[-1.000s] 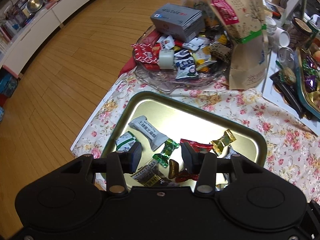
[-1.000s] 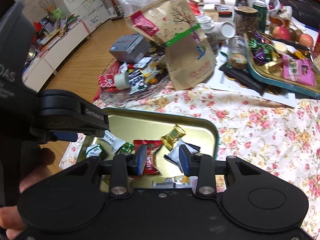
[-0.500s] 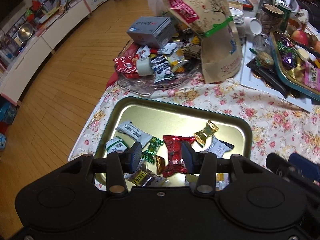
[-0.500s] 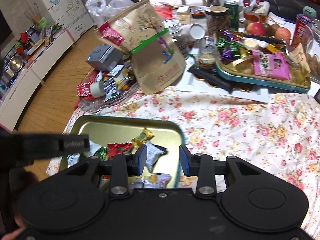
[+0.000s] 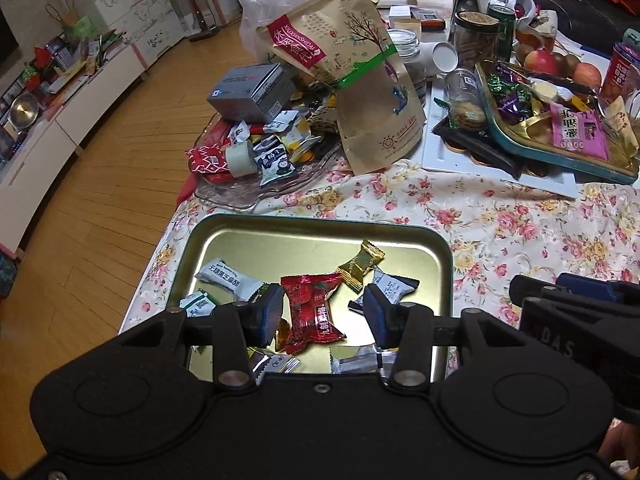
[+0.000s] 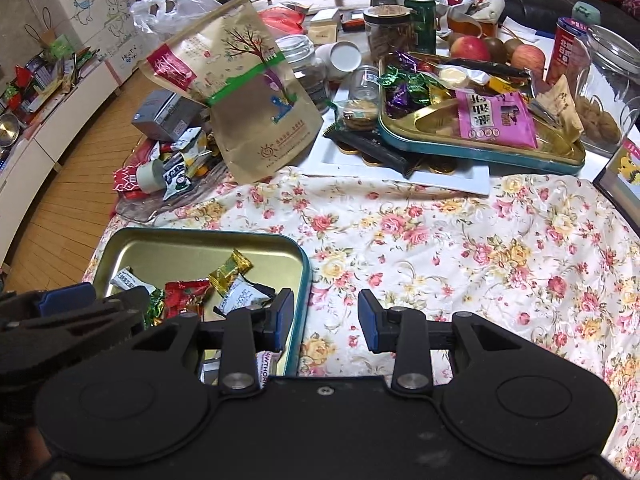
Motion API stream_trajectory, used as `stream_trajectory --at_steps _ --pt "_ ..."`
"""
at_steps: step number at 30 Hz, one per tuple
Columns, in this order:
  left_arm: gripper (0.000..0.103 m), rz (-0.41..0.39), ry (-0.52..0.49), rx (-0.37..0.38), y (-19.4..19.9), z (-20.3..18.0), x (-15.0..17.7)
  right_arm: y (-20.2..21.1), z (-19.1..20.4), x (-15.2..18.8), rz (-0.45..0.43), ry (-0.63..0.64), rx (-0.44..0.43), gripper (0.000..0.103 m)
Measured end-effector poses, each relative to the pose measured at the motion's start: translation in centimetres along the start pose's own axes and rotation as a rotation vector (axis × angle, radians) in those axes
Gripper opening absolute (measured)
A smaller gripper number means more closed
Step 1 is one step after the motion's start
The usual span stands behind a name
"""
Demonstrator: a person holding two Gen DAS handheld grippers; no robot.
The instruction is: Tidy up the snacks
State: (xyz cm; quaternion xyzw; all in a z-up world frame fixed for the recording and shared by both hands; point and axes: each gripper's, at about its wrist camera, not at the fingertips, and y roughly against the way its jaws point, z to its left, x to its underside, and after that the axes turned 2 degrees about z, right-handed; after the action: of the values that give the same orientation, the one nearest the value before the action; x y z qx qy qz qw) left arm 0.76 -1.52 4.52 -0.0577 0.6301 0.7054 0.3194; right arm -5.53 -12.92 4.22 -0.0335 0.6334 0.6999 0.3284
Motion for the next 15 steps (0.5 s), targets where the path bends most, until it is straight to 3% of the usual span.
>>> stream_trajectory --at_steps 15 --pt "0.053 0.019 0.006 0.028 -0.25 0.19 0.22 -0.71 0.50 -0.04 0.012 0.020 0.002 0.038"
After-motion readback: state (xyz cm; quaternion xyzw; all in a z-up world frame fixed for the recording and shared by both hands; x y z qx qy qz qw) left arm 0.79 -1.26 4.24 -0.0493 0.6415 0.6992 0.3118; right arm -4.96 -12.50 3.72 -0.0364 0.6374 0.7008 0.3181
